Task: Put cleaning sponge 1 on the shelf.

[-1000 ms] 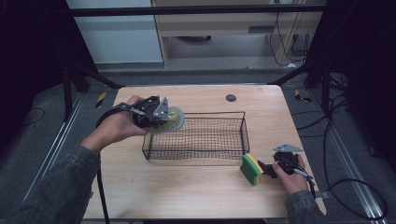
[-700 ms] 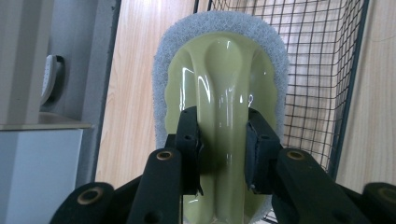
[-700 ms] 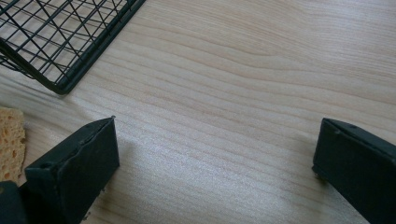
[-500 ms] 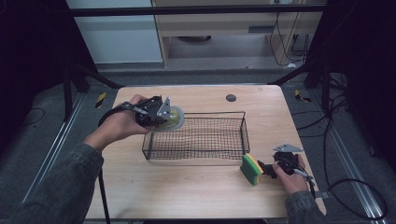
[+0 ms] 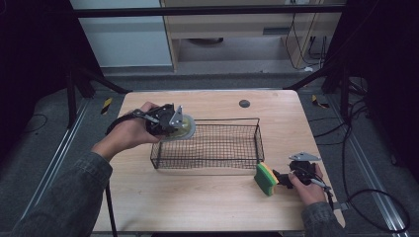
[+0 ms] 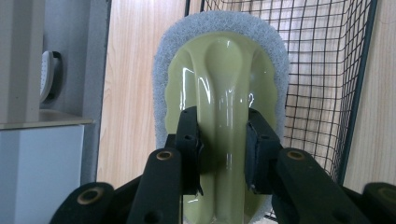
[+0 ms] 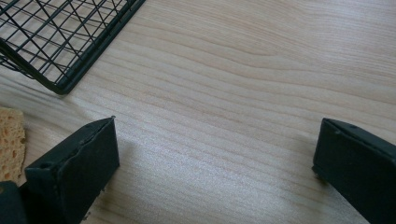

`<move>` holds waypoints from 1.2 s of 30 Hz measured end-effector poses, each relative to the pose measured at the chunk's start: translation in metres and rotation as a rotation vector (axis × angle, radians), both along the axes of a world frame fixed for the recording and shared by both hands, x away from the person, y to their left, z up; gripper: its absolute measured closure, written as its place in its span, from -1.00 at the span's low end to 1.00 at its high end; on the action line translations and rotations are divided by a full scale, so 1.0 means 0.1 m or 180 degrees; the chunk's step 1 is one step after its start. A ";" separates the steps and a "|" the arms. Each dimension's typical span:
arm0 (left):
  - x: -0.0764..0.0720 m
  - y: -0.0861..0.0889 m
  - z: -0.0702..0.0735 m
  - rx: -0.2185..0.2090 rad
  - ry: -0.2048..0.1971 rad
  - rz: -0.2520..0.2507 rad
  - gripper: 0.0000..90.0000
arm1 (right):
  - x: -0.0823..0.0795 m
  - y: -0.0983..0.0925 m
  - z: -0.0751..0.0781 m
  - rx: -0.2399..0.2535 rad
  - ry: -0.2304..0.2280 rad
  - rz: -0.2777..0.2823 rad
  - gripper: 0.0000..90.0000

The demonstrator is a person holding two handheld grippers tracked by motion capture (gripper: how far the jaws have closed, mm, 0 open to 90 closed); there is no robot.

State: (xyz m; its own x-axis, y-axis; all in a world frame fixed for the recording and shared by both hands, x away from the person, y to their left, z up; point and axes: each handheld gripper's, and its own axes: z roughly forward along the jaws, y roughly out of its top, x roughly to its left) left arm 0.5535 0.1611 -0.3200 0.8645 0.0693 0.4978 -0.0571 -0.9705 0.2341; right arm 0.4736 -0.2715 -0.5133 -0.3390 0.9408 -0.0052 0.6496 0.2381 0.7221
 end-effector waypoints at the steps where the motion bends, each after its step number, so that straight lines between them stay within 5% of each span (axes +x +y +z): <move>1: 0.00 0.00 -0.01 0.0006 0.0009 -0.0001 0.57 | 0.00 0.00 0.00 -0.0003 -0.0003 0.0004 -0.99; 19: 0.04 -0.03 -0.27 0.0193 0.0133 0.0026 0.57 | 0.01 0.02 0.00 0.0005 -0.0002 -0.0016 -0.99; 36: 0.04 0.00 -0.47 0.0178 0.0264 0.0049 0.57 | 0.01 0.02 0.00 0.0003 -0.0006 -0.0016 -0.99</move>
